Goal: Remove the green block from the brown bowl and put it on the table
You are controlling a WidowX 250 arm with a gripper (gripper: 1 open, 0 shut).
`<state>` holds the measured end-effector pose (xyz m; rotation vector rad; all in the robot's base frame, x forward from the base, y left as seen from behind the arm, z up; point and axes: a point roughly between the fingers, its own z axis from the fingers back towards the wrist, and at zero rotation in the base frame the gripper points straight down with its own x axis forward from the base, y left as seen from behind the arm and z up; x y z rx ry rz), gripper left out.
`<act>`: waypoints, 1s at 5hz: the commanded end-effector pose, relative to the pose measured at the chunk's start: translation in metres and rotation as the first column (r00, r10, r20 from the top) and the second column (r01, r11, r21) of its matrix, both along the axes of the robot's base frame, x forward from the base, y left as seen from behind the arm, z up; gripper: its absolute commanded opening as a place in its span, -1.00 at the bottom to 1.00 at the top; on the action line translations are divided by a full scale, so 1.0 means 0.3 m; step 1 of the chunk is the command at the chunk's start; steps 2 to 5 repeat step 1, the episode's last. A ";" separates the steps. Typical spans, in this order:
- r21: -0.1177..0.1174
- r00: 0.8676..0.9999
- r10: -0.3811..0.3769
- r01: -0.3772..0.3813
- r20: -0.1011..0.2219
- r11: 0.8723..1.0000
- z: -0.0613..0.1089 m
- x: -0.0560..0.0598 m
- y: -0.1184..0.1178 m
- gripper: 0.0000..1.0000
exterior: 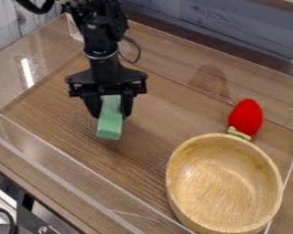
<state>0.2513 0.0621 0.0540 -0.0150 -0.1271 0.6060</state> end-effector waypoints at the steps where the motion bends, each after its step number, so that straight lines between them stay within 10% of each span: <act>1: 0.008 0.999 -0.015 0.015 0.038 1.000 0.035 0.012 -0.023 -1.00; 5: 0.008 0.999 -0.015 0.015 0.038 1.000 0.035 0.012 -0.023 -1.00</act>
